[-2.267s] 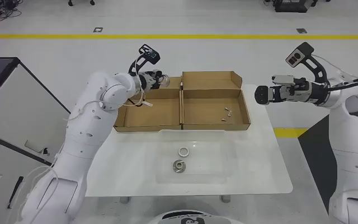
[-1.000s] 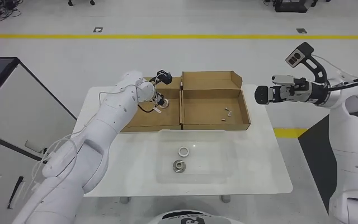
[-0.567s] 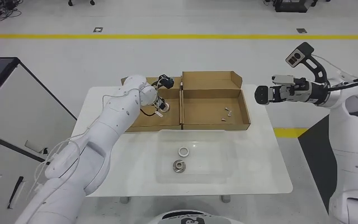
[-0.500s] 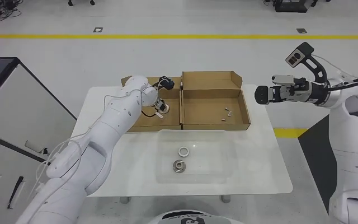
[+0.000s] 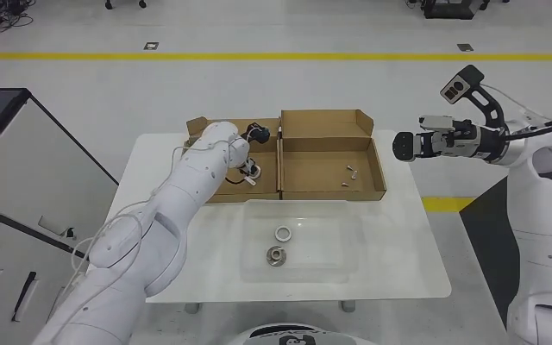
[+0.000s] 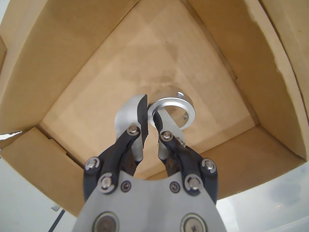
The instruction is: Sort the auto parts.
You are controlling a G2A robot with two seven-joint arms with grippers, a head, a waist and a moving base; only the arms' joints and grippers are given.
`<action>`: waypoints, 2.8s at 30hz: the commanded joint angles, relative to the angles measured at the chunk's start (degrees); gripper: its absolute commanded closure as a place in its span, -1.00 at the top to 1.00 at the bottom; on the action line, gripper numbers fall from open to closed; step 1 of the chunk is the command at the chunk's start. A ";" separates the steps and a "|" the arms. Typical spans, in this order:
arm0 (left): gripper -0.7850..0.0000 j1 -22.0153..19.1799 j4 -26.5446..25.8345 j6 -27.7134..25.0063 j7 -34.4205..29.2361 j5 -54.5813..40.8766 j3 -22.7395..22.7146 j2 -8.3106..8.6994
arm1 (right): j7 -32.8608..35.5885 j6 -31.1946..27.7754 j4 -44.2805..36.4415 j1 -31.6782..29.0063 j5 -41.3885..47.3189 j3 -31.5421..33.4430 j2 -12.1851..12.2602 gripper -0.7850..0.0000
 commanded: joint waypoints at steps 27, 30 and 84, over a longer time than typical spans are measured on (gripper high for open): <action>1.00 -4.09 10.50 -2.28 7.35 -0.44 -0.62 -3.40 | 0.00 0.00 0.00 0.00 0.00 0.00 0.00 1.00; 1.00 -4.99 9.31 -2.96 8.97 0.29 -0.87 -2.99 | 0.00 0.00 0.00 0.00 0.00 0.00 0.00 1.00; 1.00 24.26 -71.23 -12.44 -21.27 -4.05 -6.66 16.23 | 0.00 0.00 0.00 0.00 0.00 0.00 0.00 1.00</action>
